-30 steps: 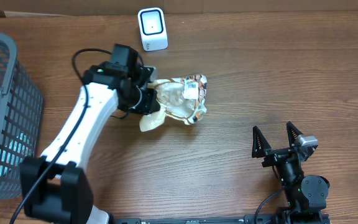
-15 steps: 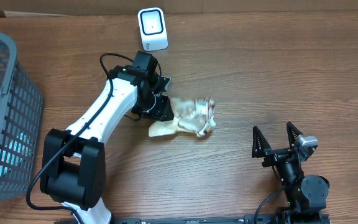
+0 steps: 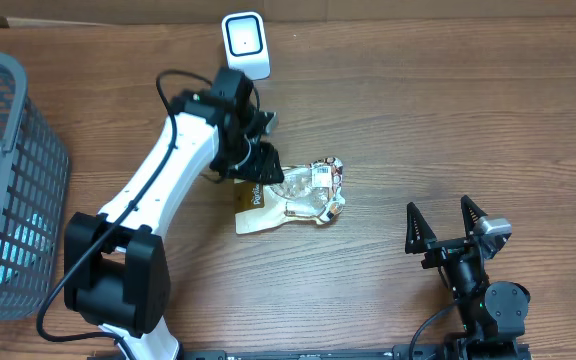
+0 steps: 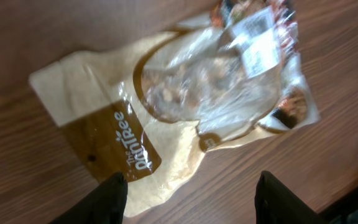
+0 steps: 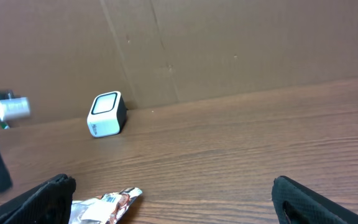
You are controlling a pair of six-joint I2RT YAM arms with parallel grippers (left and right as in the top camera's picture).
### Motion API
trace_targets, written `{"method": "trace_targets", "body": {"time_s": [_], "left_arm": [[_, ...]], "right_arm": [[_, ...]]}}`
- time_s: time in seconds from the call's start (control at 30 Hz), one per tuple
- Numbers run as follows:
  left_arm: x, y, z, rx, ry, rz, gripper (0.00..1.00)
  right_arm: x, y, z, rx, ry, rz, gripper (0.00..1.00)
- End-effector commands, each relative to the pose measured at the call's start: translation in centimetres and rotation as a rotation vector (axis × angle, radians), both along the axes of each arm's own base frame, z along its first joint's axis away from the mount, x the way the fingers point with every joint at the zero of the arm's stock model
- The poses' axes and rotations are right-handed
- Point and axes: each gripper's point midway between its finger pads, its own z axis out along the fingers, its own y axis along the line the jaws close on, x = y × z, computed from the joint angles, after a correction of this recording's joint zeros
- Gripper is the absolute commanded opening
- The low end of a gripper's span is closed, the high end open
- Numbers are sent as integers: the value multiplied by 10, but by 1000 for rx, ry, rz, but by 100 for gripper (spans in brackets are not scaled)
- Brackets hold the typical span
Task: Scan the item barcode
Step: 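Lift the snack bag out and place it on the table center, then move the left gripper back into the basket and grasp the mint-green pack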
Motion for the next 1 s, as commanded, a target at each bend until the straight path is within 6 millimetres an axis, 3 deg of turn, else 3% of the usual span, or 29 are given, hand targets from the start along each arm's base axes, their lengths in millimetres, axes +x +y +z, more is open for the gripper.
{"method": "trace_targets", "body": {"time_s": [0.0,0.1,0.23,0.4,0.5,0.57,0.6,0.73,0.87,0.93,0.97], "left_arm": [[32,7,64,-12,-155,27,51],[43,24,114,-13,-237,74,52],[50,63,181,-13,-345,205,51],[38,131,259,-34,-486,435,54],[22,178,291,-25,-562,584,61],[9,209,305,-3,-606,674,63],[-3,239,313,27,-638,763,63],[-27,300,317,86,-646,970,61],[-51,351,307,101,-597,1201,63],[-60,366,303,109,-578,1267,66],[-65,372,301,115,-571,1291,73]], "right_arm": [[1,-1,-4,10,7,-9,100],[1,-1,-4,10,7,-9,100],[1,-1,-4,10,7,-9,100],[1,-1,-4,10,7,-9,100],[1,-1,-4,10,7,-9,100],[1,-1,-4,10,7,-9,100],[1,-1,-4,10,7,-9,100],[1,-1,-4,10,7,-9,100],[1,-1,-4,10,7,-9,100],[1,-1,-4,10,7,-9,100],[1,-1,-4,10,7,-9,100]]}}
